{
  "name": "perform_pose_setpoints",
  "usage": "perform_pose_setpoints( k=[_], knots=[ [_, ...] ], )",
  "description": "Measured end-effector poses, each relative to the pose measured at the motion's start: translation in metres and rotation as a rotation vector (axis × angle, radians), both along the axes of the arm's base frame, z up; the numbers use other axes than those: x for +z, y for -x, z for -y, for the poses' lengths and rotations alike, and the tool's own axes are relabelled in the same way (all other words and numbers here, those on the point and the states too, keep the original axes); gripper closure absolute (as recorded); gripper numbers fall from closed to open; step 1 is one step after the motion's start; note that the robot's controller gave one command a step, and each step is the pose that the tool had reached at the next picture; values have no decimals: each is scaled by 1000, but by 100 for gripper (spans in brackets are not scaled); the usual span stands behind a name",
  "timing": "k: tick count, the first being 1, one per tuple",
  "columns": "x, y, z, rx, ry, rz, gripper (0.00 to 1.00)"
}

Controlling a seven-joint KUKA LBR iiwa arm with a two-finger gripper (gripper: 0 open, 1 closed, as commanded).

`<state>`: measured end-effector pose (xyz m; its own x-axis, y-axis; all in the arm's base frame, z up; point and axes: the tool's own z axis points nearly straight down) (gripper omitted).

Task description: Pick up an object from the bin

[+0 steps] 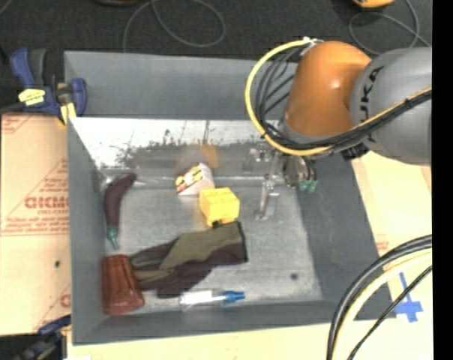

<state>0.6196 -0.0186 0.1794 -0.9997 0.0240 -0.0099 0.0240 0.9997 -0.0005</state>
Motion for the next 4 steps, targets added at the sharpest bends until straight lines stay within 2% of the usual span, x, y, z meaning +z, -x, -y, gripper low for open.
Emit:
perform_pose_setpoints(
  k=[1,2,3,4],
  knots=[
    [-41,-2,-42,-88,-1,-6,0],
    [-56,1,-68,-155,-5,-5,0],
    [-84,14,-57,-179,-3,3,0],
    [-95,17,-62,-511,-10,5,100]
  ],
)
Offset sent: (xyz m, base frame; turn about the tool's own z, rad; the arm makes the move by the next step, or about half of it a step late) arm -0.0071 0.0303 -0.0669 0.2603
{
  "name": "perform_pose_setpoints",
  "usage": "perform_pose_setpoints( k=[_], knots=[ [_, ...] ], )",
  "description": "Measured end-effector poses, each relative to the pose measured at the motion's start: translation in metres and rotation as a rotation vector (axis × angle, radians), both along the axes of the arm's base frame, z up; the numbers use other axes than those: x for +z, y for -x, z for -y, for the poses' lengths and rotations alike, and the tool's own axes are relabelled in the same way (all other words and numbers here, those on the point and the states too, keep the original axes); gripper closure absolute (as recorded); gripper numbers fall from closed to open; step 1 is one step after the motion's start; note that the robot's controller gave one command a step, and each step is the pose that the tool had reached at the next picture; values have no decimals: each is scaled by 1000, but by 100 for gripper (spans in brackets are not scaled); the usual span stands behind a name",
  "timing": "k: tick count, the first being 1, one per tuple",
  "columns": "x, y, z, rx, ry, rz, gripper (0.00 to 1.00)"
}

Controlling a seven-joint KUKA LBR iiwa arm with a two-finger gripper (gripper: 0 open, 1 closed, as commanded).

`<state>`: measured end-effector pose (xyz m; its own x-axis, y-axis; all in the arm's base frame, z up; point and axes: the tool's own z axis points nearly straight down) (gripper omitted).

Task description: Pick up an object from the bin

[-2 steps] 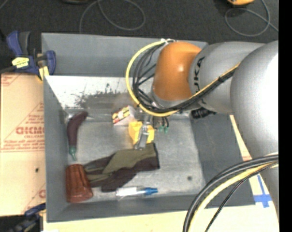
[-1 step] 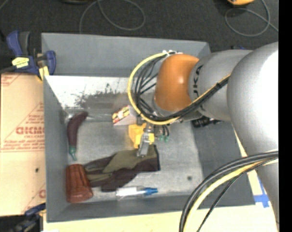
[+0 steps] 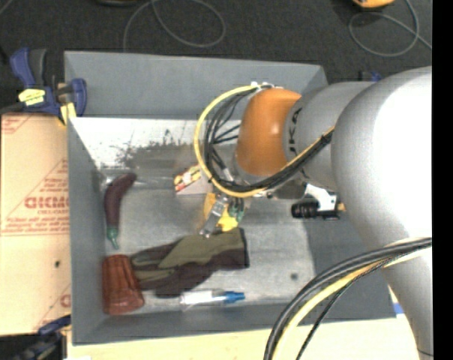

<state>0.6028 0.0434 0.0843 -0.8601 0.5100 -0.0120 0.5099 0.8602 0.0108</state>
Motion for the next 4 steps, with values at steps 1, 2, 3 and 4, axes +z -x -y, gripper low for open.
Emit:
perform_pose_setpoints(
  k=[1,2,3,4],
  knots=[
    [7,0,-1,-121,-2,1,0],
    [17,-2,-3,-264,-3,4,100],
    [17,-2,-2,-263,-2,5,100],
    [30,2,4,-254,-1,8,100]
  ],
)
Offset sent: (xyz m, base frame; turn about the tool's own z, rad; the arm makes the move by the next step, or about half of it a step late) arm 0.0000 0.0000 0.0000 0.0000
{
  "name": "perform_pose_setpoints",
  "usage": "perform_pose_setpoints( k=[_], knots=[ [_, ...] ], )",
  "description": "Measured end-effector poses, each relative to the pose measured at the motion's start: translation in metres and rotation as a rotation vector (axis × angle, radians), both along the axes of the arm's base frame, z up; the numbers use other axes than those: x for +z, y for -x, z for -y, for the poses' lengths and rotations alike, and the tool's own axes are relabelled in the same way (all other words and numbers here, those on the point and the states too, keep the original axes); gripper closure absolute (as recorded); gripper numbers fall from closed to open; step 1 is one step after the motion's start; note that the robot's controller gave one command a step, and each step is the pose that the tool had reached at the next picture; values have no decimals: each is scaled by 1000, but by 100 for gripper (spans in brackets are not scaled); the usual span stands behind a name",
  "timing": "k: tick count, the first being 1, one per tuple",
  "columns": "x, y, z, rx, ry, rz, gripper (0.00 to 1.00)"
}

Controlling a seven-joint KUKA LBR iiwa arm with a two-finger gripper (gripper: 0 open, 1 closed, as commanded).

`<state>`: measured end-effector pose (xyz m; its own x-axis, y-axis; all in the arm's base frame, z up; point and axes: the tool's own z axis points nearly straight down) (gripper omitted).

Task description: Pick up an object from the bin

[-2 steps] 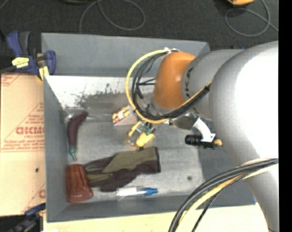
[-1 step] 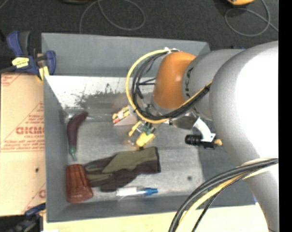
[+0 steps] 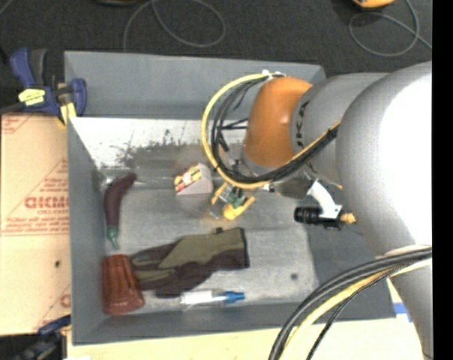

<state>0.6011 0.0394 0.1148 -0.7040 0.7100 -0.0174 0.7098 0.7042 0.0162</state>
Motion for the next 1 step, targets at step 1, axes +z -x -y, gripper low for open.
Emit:
perform_pose_setpoints(
  k=[1],
  knots=[
    [33,-9,-5,26,0,-3,100]
  ],
)
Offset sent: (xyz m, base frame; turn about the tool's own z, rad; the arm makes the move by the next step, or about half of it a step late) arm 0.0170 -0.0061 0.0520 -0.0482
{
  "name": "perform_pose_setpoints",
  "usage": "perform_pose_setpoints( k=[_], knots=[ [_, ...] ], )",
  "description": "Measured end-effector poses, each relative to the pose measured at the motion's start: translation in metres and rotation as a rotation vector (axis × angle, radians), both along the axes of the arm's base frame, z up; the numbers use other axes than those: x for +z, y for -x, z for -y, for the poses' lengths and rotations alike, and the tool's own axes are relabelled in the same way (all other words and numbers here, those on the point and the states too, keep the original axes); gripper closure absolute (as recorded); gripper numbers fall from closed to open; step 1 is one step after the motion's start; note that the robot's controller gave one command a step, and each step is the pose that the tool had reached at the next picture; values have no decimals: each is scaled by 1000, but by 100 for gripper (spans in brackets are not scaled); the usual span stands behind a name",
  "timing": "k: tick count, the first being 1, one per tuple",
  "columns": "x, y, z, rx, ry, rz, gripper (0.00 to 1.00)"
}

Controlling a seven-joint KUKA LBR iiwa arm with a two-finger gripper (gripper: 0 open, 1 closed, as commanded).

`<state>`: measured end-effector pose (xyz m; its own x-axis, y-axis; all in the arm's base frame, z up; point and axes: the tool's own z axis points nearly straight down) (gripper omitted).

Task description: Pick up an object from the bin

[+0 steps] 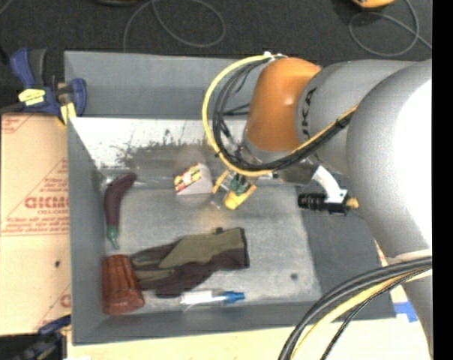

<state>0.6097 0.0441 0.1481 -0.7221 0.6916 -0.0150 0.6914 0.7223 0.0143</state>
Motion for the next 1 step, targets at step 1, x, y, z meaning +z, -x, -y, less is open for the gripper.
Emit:
perform_pose_setpoints(
  k=[1],
  knots=[
    [19,-9,11,23,2,7,100]
  ],
)
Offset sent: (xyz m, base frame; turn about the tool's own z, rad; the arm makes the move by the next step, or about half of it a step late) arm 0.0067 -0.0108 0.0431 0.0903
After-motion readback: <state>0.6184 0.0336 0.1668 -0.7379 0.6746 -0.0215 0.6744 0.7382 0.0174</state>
